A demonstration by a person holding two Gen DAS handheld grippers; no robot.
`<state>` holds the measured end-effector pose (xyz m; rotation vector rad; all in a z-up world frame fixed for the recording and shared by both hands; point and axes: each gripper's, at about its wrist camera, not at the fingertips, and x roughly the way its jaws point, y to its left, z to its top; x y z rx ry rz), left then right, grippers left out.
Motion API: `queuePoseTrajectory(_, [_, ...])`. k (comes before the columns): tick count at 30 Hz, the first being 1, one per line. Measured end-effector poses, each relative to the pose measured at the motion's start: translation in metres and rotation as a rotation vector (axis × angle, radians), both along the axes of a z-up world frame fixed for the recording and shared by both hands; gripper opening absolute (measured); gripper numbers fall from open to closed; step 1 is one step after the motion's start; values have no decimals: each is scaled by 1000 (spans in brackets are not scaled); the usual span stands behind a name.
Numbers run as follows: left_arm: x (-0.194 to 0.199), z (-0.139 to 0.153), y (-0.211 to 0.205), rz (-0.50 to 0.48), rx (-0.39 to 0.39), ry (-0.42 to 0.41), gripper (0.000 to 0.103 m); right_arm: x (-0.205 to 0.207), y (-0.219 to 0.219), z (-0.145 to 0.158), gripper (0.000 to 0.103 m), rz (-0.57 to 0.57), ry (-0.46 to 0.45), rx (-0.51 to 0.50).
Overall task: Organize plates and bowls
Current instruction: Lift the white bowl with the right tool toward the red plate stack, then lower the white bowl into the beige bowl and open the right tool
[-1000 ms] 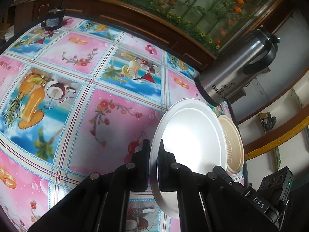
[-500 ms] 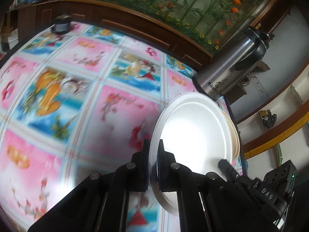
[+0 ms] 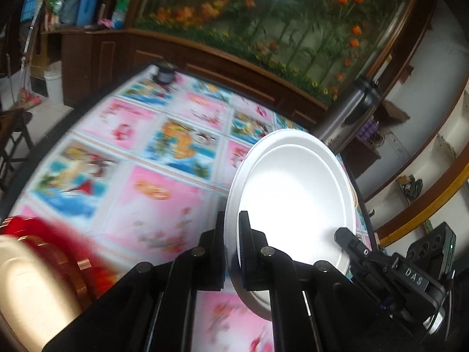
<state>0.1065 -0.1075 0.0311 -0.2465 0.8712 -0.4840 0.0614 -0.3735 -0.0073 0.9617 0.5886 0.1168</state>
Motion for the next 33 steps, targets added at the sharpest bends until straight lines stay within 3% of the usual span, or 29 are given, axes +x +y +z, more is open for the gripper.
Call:
queuePoseTrajectory(7, [-47,27,91,91,43,-76,7,-5,85,28,8,175,-46,-5])
queuePoseTrajectory(14, [-73,21,165,203,59,-75,8,0,169,28,8,343,-36,-48])
queuePoseTrajectory(21, [-78,-3,199,257,71,-16,8,9,225,11,8,444,23,-99])
queuePoseTrajectory(33, [-71,-38,218,270,40,113,11,22,251,-13,8,474,116,-179])
